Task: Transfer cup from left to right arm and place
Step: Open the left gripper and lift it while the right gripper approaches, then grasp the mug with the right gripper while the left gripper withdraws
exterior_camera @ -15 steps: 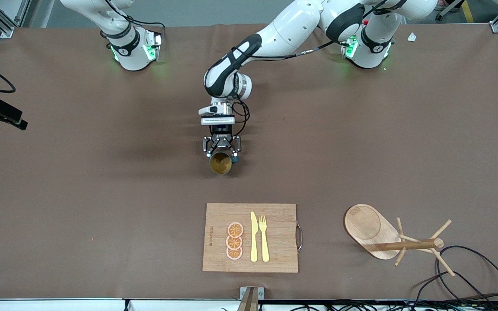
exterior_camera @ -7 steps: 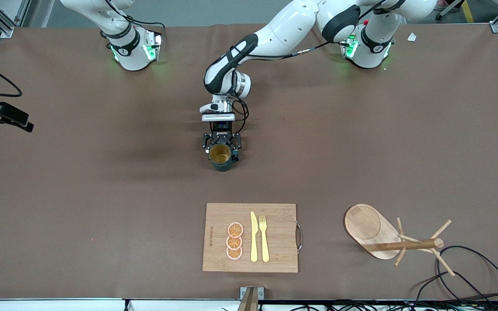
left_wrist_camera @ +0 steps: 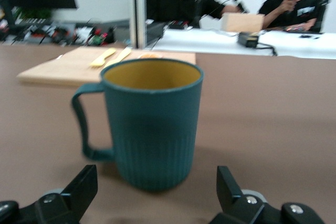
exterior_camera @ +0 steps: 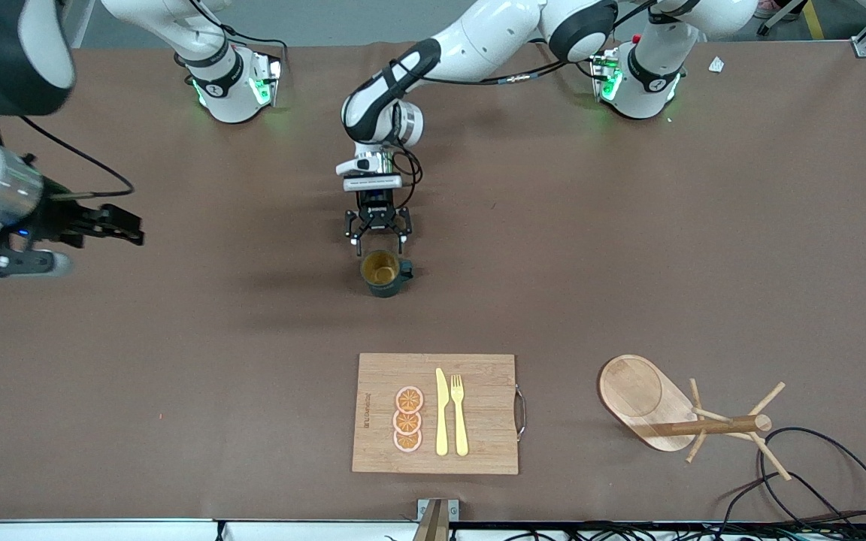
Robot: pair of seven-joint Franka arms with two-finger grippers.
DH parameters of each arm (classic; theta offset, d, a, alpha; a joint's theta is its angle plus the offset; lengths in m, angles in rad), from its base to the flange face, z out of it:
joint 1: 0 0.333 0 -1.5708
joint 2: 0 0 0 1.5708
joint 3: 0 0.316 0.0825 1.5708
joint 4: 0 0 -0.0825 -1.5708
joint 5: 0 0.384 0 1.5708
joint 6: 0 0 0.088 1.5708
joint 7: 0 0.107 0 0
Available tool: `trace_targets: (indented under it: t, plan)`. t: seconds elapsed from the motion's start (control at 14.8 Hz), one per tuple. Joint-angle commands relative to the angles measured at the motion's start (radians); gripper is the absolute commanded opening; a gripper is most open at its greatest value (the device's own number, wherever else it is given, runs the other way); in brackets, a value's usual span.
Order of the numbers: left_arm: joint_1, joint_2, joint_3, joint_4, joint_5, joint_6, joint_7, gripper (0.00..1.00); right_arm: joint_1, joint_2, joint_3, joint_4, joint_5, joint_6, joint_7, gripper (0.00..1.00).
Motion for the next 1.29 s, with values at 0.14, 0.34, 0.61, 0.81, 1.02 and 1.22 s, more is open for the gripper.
trace_targets:
  t: [0.14,0.34,0.61,0.81,1.02,1.22]
  plan:
    - [-0.007,-0.130,-0.048,-0.011,-0.254,-0.047,0.015,1.00,0.028,0.112,-0.006,-0.004,0.073,0.076,0.018,1.00]
    - [-0.006,-0.231,-0.056,-0.019,-0.424,-0.067,0.027,1.00,0.071,0.182,-0.006,-0.005,0.081,0.164,0.071,1.00]
    - [0.060,-0.371,-0.054,-0.038,-0.616,-0.105,0.072,1.00,0.117,0.257,-0.005,-0.009,0.085,0.251,0.081,1.00]
    - [0.138,-0.491,-0.054,-0.092,-0.749,-0.110,0.125,1.00,0.155,0.300,-0.005,-0.022,0.146,0.273,0.082,1.00]
    - [0.236,-0.578,-0.054,-0.114,-0.838,-0.116,0.225,1.00,0.206,0.302,-0.005,-0.117,0.164,0.389,0.098,1.00]
    - [0.367,-0.641,-0.054,-0.111,-0.961,-0.118,0.324,1.00,0.296,0.302,-0.005,-0.174,0.164,0.466,0.217,1.00]
